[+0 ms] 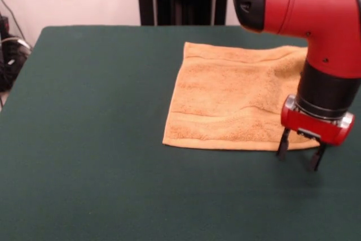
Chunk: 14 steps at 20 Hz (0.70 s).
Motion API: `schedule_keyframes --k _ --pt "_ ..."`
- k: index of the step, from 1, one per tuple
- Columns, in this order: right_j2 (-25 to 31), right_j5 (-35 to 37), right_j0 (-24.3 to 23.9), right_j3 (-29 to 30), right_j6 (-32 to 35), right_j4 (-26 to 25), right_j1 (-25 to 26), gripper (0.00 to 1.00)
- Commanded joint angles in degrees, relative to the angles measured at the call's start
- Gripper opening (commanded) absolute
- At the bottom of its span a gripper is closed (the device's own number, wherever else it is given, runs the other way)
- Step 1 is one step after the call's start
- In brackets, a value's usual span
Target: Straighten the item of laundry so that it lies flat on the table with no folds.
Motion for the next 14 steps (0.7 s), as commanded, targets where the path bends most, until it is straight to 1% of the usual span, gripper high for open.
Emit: schedule_keyframes --k 1,3,8,14 --pt "2.7 0.8 1.9 0.2 16.0 3.5 1.3 1.00" --pt "1.9 2.2 2.8 0.9 16.8 3.8 0.0 1.00" --pt "0.8 6.5 5.0 4.4 18.2 4.7 -5.8 1.00" --pt "-0.8 9.6 8.0 7.8 20.7 5.5 -9.6 1.00"
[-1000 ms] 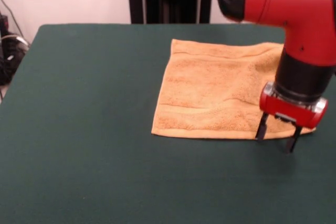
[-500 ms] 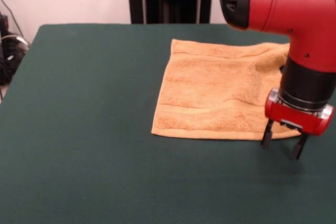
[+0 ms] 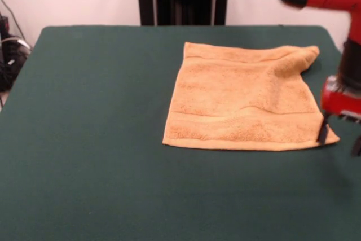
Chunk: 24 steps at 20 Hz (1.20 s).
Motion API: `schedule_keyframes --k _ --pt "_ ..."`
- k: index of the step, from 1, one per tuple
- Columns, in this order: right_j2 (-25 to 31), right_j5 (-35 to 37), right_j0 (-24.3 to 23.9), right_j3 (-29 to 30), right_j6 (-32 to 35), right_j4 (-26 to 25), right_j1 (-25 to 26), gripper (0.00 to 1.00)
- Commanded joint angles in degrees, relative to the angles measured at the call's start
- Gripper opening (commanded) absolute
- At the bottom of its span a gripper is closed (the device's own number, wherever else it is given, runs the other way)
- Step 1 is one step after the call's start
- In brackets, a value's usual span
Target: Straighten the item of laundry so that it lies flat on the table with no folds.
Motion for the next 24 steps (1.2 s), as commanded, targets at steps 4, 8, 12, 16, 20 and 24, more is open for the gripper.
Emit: schedule_keyframes --k 4,8,12,16,20,24 --pt "0.6 7.2 4.4 9.0 19.4 3.6 -6.5 1.00" --pt "2.0 3.2 4.2 10.3 19.1 3.6 -5.2 1.00" --pt "2.4 1.3 3.6 10.3 18.5 3.1 -3.8 1.00" --pt "2.5 0.5 3.3 10.9 17.7 2.5 -3.0 1.00" --pt "2.3 0.3 3.0 11.5 16.5 1.7 -2.6 1.00" --pt "2.9 -1.0 2.3 12.6 15.2 1.1 -2.2 1.00"
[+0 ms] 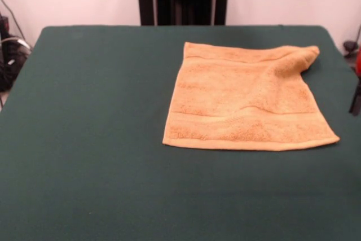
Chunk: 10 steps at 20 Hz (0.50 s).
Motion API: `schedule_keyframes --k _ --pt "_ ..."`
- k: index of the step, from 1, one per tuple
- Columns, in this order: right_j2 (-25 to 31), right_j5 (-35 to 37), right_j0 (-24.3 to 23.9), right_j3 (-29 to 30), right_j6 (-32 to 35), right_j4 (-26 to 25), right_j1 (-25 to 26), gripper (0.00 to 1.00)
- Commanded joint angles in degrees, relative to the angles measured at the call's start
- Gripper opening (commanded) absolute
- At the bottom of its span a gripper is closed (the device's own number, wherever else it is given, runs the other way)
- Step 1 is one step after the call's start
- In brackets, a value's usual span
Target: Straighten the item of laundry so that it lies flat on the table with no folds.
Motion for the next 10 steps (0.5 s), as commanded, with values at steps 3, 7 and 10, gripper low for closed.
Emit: schedule_keyframes --k 3,7,10 --pt "4.3 -3.3 -1.3 9.0 11.3 -0.1 4.4 1.00" --pt "4.7 -5.3 -1.5 9.0 11.3 -0.2 5.6 1.00" --pt "4.9 -6.5 -1.7 9.0 11.2 -0.3 6.4 1.00"
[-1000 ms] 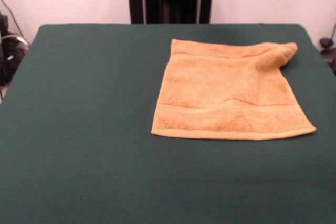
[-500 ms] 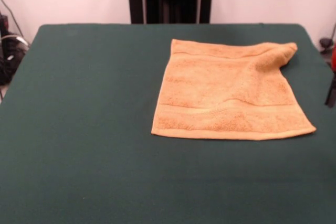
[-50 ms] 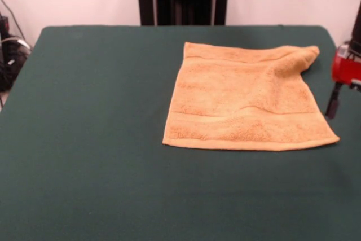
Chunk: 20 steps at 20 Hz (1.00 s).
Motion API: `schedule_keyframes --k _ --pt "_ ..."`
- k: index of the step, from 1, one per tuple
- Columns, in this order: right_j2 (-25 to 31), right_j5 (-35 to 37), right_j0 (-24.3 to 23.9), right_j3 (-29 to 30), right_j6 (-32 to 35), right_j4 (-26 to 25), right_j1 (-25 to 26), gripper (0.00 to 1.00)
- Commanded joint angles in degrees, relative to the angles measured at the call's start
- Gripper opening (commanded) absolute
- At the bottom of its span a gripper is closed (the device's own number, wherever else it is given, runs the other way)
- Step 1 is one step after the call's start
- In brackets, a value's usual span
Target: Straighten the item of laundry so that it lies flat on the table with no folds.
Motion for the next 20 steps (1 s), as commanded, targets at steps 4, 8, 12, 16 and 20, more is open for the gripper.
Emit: schedule_keyframes --k 4,8,12,16,20 --pt "4.8 -5.2 -0.3 5.8 11.3 0.0 7.2 1.00" --pt "4.2 -5.9 0.2 4.3 12.0 0.5 9.2 1.00" --pt "4.0 -6.0 0.6 3.4 12.1 0.6 10.6 1.00" --pt "4.9 -7.7 0.8 5.5 11.6 0.3 10.5 1.00" --pt "5.6 -8.8 0.5 9.7 10.0 -0.8 8.2 1.00"
